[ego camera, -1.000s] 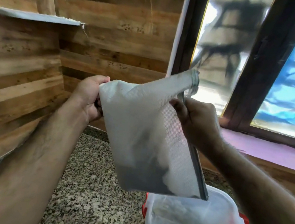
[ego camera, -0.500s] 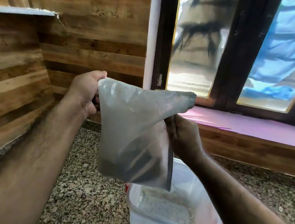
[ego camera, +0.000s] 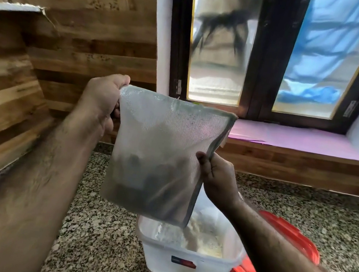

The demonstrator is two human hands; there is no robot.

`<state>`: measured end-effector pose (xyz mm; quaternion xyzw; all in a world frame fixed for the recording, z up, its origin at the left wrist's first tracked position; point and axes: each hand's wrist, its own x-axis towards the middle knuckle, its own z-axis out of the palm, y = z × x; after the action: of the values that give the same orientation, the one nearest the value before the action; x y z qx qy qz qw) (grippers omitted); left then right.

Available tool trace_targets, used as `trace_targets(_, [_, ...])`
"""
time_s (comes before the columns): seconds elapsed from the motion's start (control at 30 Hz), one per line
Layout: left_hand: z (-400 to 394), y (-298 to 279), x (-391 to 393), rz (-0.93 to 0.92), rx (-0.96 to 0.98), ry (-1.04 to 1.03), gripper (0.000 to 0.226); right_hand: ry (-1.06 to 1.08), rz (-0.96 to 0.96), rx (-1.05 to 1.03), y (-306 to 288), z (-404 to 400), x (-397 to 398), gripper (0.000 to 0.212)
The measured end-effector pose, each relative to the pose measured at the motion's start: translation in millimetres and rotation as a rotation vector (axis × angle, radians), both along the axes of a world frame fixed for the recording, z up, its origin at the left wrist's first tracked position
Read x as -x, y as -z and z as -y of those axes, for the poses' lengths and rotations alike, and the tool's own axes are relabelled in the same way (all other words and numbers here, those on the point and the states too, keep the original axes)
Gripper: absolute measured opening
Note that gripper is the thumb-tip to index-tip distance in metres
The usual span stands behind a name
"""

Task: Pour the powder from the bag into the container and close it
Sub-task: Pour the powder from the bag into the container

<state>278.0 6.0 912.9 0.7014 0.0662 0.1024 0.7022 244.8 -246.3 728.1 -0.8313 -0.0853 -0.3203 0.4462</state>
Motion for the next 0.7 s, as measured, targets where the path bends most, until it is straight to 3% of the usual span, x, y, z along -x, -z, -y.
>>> trace_targets(0.27, [34.3, -1.0, 9.5, 0.031, -0.147, -0.003, 0.030, -0.029, -0.124, -0.064, 24.8, 16.5, 15.1, 0.036])
trace_targets(0.37, [47.4, -1.9, 15.4, 0.046, -0.273, 0.023, 0.034, 0.005, -0.166, -0.069, 33.6, 22.2, 21.9, 0.052])
trace_targets(0.57, [70.5, -2.5, 16.3, 0.085, -0.453, 0.060, 0.037, 0.027, -0.325, -0.060, 47.1, 38.4, 34.9, 0.056])
trace_targets(0.7, [81.0, 0.6, 12.3, 0.107, -0.488, 0.103, 0.041, -0.039, -0.409, -0.044, 36.8, 50.1, 46.9, 0.031])
